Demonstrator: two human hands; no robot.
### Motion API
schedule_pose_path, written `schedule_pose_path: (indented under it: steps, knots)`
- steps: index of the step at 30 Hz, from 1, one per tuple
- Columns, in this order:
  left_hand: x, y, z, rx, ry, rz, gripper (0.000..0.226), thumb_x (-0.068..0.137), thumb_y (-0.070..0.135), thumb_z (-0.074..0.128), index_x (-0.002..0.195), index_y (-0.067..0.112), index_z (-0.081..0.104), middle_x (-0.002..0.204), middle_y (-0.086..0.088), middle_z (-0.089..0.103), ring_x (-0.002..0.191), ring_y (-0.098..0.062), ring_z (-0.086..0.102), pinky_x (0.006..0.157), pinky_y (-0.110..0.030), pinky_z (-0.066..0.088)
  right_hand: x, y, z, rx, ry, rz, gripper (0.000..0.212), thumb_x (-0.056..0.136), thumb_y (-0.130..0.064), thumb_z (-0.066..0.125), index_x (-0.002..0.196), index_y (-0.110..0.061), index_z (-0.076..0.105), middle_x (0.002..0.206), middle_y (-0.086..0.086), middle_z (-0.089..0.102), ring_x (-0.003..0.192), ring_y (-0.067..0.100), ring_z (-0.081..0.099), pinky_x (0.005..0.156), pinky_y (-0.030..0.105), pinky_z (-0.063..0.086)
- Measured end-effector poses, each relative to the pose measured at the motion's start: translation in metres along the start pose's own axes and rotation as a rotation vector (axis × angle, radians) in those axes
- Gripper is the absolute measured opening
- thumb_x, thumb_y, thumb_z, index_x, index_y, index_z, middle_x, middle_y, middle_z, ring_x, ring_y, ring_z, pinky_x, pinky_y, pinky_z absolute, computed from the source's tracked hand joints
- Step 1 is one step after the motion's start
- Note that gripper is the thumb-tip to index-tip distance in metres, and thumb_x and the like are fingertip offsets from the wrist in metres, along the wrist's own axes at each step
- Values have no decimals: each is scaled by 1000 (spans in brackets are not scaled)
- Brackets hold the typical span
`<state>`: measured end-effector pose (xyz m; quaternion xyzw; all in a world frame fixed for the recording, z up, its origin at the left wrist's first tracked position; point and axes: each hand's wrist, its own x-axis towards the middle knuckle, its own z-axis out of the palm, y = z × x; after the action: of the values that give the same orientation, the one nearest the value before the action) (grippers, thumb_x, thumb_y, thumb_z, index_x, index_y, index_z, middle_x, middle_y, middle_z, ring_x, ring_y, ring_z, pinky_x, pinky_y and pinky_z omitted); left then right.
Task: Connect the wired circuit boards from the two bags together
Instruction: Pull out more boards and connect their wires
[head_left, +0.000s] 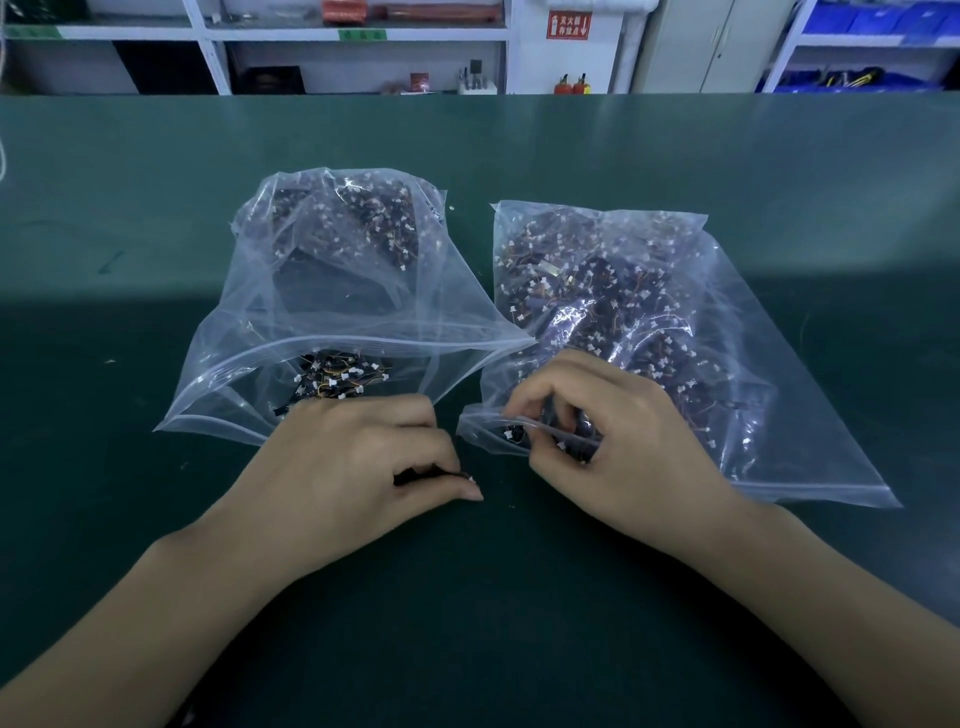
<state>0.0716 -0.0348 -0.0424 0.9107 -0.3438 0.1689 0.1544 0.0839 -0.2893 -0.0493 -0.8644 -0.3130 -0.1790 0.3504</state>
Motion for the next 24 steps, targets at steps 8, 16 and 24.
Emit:
schedule_pose_path:
  steps: [8,16,24]
  knots:
    - [-2,5,2,-38,-60,24,24,93,60,67,103,42,80,91,20,63,71,-3,65,56,-26,51,0,2,0,0,3,-17,26,84,-4,69,102,-23,72,92,-23,53,76,5,55,67,36,54]
    - [1,10,5,57,-17,58,23,105,45,58,103,35,79,90,14,63,74,-8,67,49,-33,53,0,3,2,5,7,-20,27,83,-7,65,102,-25,72,92,-24,53,74,10,56,67,37,54]
    - [1,15,8,182,-24,113,30,106,39,47,96,26,72,87,11,60,73,-12,65,46,-29,45,1,5,4,-17,-87,-44,28,85,-9,73,107,-26,71,99,-19,58,78,5,56,70,19,45]
